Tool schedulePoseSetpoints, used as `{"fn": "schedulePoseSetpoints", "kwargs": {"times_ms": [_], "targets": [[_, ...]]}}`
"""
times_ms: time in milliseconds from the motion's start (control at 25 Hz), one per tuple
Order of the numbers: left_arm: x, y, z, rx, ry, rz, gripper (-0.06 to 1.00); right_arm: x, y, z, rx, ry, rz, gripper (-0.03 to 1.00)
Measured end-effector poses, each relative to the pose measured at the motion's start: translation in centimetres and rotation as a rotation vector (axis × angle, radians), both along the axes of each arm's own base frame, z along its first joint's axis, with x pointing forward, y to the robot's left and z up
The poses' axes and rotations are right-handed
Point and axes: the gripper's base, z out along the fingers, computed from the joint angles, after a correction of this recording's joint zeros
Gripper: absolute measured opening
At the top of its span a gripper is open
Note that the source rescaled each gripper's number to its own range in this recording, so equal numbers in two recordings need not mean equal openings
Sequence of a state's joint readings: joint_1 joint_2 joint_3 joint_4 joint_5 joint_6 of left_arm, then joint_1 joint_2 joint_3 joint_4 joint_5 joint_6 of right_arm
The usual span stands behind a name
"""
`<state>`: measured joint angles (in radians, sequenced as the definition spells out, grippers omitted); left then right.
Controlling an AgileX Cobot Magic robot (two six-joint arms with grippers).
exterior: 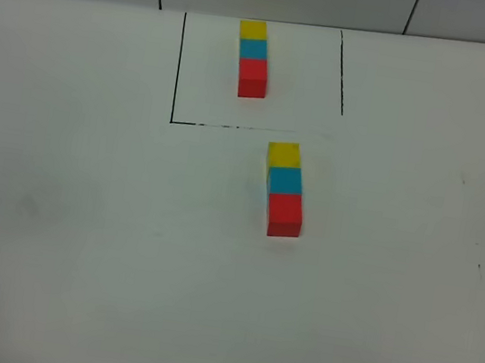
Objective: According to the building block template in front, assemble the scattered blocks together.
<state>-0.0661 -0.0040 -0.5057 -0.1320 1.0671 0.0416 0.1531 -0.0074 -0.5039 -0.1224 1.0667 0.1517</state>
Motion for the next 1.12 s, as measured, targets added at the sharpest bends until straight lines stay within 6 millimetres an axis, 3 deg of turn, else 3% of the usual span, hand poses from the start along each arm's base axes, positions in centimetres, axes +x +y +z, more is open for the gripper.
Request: {"fn": "schedulePoseSetpoints", "kwargs": {"times_ms": [1120], "targets": [[0.00,0.00,0.00,0.000,0.000,0.000,0.31,-0.12,0.63,-0.04,-0.012,0.005,-0.048,0.75]]}}
